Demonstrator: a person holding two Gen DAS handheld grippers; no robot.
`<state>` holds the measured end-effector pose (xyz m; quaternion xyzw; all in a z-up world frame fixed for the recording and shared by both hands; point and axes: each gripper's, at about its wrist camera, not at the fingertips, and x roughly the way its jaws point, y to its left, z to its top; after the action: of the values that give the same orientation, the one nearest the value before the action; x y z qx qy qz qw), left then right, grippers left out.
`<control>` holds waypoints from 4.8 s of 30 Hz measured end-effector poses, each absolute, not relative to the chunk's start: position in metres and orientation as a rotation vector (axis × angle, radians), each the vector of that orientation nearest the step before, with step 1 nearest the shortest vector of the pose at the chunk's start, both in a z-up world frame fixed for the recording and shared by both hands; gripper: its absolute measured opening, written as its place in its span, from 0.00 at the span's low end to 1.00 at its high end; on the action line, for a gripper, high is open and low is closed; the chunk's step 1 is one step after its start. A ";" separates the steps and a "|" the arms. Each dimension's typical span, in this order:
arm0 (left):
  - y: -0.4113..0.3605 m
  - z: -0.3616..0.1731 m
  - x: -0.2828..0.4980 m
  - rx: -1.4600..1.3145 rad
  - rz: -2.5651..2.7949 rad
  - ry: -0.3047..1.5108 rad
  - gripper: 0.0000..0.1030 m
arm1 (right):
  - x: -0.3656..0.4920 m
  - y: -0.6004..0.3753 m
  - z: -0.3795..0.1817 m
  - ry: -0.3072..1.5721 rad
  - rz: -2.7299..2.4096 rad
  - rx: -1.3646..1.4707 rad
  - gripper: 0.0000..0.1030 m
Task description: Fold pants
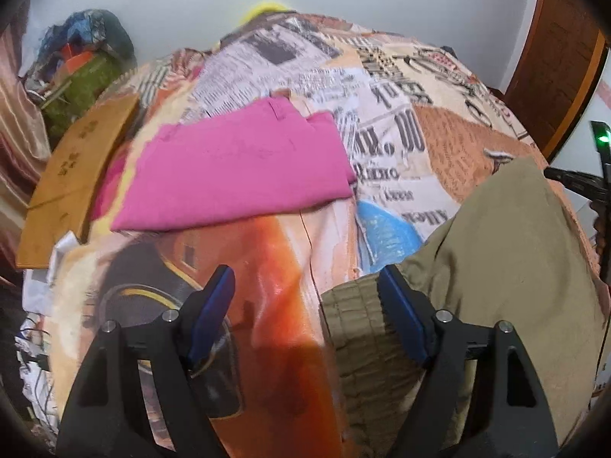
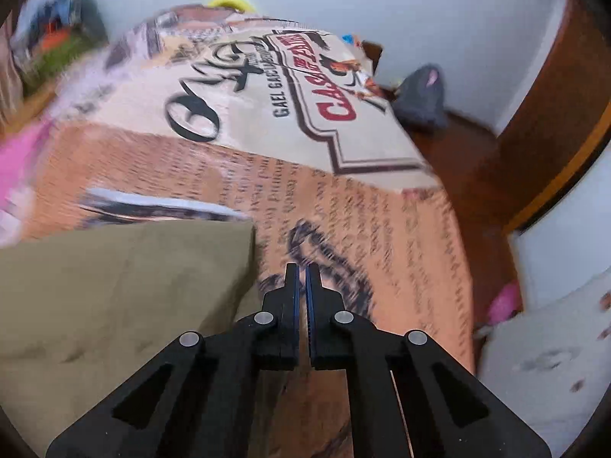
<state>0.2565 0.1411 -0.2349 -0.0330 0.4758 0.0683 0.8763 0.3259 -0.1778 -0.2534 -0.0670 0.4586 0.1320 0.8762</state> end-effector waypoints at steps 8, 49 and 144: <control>0.108 -0.212 0.232 -0.073 0.036 0.968 0.76 | 0.250 -0.148 -0.208 0.881 0.498 -0.104 0.39; 0.091 -0.218 0.094 -0.392 0.030 1.047 0.99 | 0.088 -0.074 -0.199 0.839 0.639 -0.096 0.44; -0.029 -0.104 0.132 0.034 -0.138 0.605 0.27 | 0.070 -0.105 -0.235 0.936 0.639 0.087 0.53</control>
<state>0.1322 -0.0288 -0.1038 0.0166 0.2977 -0.0680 0.9521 0.0700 -0.1054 -0.2355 0.0413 0.4431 0.3024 0.8429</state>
